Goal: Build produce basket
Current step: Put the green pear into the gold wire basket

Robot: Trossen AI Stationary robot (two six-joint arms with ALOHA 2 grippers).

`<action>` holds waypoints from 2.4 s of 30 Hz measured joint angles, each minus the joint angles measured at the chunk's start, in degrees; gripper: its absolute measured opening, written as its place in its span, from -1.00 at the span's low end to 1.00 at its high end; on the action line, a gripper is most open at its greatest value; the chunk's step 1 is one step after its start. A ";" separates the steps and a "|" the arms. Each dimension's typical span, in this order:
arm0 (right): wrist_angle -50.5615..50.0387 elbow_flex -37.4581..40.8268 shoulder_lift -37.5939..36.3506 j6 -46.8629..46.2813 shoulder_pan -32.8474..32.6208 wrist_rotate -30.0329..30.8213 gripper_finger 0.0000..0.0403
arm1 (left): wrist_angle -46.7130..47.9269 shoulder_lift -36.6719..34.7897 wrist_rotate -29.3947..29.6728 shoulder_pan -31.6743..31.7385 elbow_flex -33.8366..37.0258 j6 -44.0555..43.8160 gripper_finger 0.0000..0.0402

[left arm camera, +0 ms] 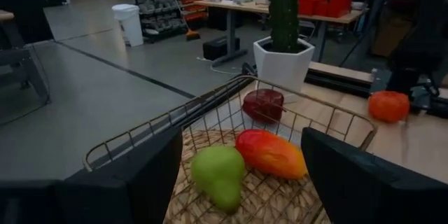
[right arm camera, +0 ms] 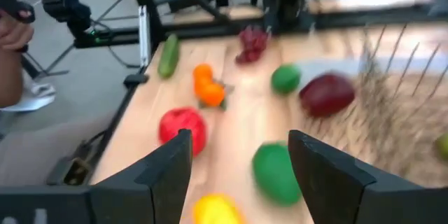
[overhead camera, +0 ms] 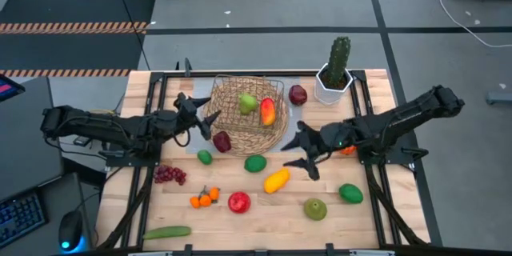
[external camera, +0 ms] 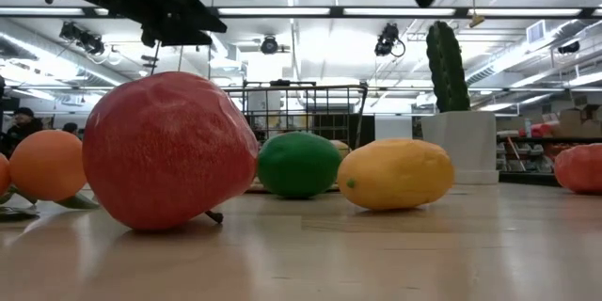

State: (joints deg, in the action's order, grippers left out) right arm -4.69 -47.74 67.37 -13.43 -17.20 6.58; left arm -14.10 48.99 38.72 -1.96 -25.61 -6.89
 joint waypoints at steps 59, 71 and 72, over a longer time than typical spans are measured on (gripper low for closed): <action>-4.48 5.42 16.14 -25.39 -36.36 23.86 -0.70 | -12.29 14.08 2.75 -23.24 -0.04 -18.78 0.48; -4.82 5.42 15.87 -18.67 -33.30 23.17 -0.90 | -12.29 14.08 4.44 -23.99 -0.04 -19.17 0.48; -4.64 5.42 15.56 -17.24 -32.48 22.97 -0.91 | -12.29 14.08 4.67 -23.99 -0.04 -19.14 0.48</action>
State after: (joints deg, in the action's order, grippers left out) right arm -9.33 -42.33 82.93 -30.67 -49.68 29.54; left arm -26.39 63.07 43.39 -25.96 -25.65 -26.04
